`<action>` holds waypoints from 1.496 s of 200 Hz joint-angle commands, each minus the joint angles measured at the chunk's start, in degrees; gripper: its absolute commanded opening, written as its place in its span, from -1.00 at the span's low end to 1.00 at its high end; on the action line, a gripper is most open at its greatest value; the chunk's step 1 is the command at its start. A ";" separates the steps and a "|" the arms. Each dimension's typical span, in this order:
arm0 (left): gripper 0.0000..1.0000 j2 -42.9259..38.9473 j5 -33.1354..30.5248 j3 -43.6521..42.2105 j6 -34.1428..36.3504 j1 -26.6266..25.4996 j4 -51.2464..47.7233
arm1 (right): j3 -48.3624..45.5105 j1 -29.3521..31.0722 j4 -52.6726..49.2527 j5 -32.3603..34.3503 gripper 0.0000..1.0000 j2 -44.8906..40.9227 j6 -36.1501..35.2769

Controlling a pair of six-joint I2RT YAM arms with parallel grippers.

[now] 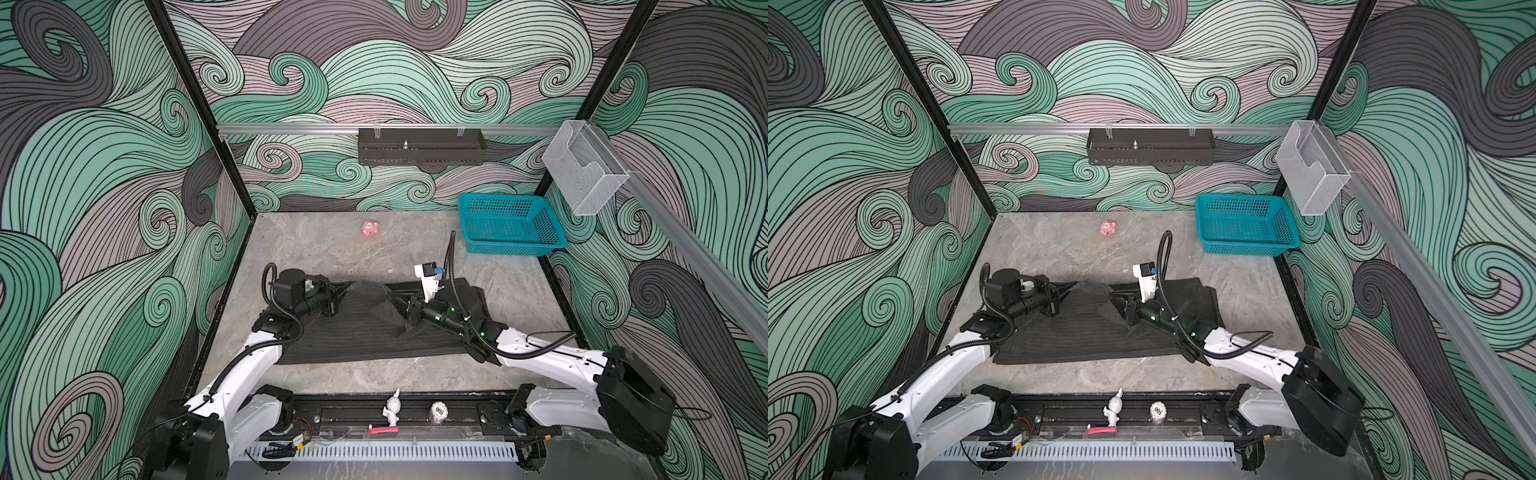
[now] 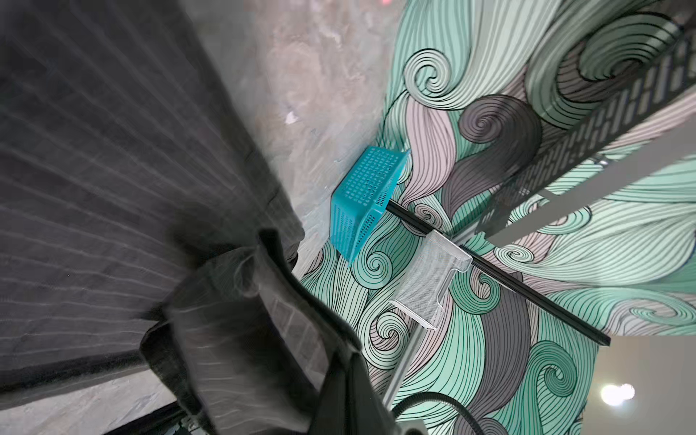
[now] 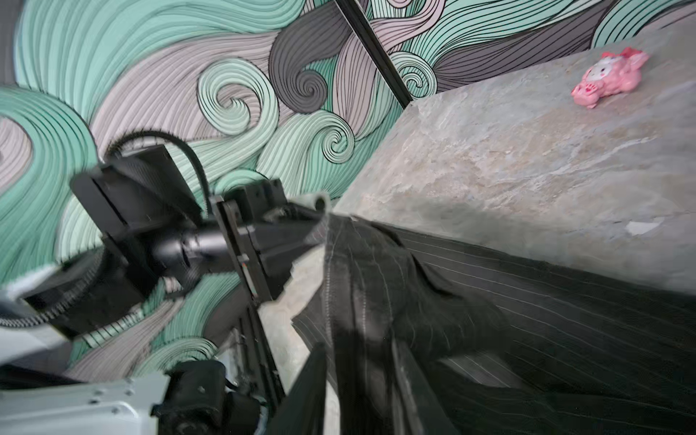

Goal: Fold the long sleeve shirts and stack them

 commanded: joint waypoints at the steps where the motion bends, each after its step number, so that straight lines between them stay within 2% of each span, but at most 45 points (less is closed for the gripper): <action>1: -1.00 -0.62 3.39 9.81 24.40 3.76 -21.56 | -0.16 -1.93 -13.34 0.13 0.05 -4.38 -6.34; 24: -1.00 -0.16 3.34 18.42 46.06 6.09 -37.84 | 0.43 -4.42 -24.48 3.71 0.26 -10.22 -9.36; 40: -1.00 -0.86 2.21 23.22 57.64 6.19 -45.55 | 1.86 -7.31 -33.06 7.92 0.35 -12.37 -10.04; 63: -1.00 -4.82 0.94 26.09 68.34 6.27 -50.26 | 5.21 -14.46 -42.93 9.05 0.30 -10.12 -7.97; 93: -1.00 -14.96 -0.89 23.69 76.88 6.19 -47.87 | 10.94 -22.99 -50.93 7.69 0.18 -1.06 -5.05; 101: -1.00 -14.87 -2.39 25.59 80.35 5.69 -51.99 | 12.61 -24.59 -52.95 6.81 0.12 2.00 -4.66; 108: -1.00 -14.19 -3.10 26.88 81.57 5.70 -54.56 | 14.04 -25.72 -53.98 6.21 0.07 4.77 -4.37; 134: -1.00 -15.75 -5.52 26.54 85.30 5.71 -53.44 | 19.50 -27.98 -56.23 4.33 -0.01 14.66 -3.50; 164: -1.00 -16.46 -15.42 25.02 87.48 5.66 -50.23 | 24.29 -28.65 -57.15 5.06 -0.02 22.87 -2.67; 194: -1.00 -16.63 -24.01 23.30 90.12 5.75 -48.03 | 27.02 -29.45 -56.49 6.33 -0.02 26.49 -2.00; 251: -1.00 -16.56 -32.39 17.28 90.21 6.01 -41.43 | 31.09 -30.50 -56.50 7.33 -0.06 29.22 -2.78; 271: -1.00 -16.40 -34.34 15.77 90.15 6.18 -39.29 | 32.55 -30.72 -57.37 8.00 -0.17 30.70 -3.31; 299: -1.00 -15.74 -37.11 14.26 90.11 6.61 -37.18 | 33.67 -31.67 -58.12 8.69 -0.48 33.77 -4.01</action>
